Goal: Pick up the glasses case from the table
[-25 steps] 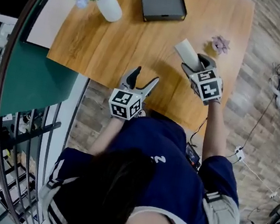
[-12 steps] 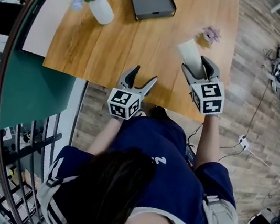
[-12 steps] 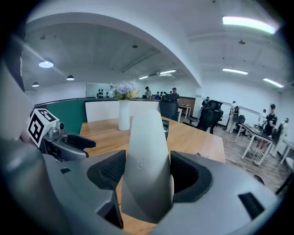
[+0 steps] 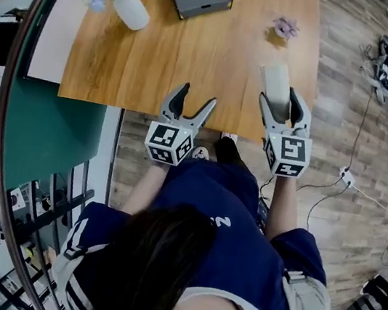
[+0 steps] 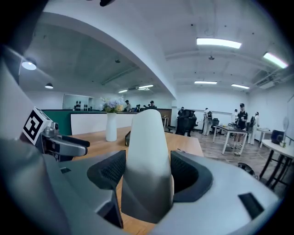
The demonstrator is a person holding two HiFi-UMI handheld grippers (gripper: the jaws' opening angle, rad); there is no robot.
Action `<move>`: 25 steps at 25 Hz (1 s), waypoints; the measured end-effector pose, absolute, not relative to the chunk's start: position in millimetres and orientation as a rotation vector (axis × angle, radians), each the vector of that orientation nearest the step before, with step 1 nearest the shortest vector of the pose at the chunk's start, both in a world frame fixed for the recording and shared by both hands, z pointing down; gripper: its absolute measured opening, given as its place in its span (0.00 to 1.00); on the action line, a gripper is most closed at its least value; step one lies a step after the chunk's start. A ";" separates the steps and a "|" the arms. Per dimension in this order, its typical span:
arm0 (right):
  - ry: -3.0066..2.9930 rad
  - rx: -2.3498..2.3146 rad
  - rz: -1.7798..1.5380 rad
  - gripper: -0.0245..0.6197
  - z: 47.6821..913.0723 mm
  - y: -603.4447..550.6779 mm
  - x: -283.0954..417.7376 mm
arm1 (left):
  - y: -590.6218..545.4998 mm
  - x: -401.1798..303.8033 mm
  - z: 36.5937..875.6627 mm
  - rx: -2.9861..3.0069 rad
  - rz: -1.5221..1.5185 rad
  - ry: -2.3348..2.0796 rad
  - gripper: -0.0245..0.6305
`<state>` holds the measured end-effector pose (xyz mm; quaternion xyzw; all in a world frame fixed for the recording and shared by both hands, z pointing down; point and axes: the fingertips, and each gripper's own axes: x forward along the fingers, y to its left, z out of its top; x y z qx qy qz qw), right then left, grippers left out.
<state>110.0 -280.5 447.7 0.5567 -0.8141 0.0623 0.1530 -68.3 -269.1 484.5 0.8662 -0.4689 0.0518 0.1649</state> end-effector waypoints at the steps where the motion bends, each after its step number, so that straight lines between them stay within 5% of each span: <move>1: -2.337 1.637 0.182 0.53 447.6 -272.0 112.8 | -265.2 -68.2 483.7 2.472 0.147 -1.332 0.55; 14: -2.310 1.772 0.256 0.53 466.7 -223.3 118.8 | -243.6 -62.8 484.7 2.508 0.167 -1.294 0.54; 18: -2.323 1.759 0.239 0.53 463.3 -225.2 117.7 | -242.7 -58.1 480.8 2.521 0.181 -1.304 0.32; 21: -2.337 1.746 0.243 0.53 463.5 -226.0 117.0 | -242.5 -56.1 479.2 2.524 0.192 -1.345 0.05; 25: -2.350 1.727 0.249 0.53 465.7 -229.3 115.8 | -244.1 -49.6 480.9 2.524 0.201 -1.323 0.04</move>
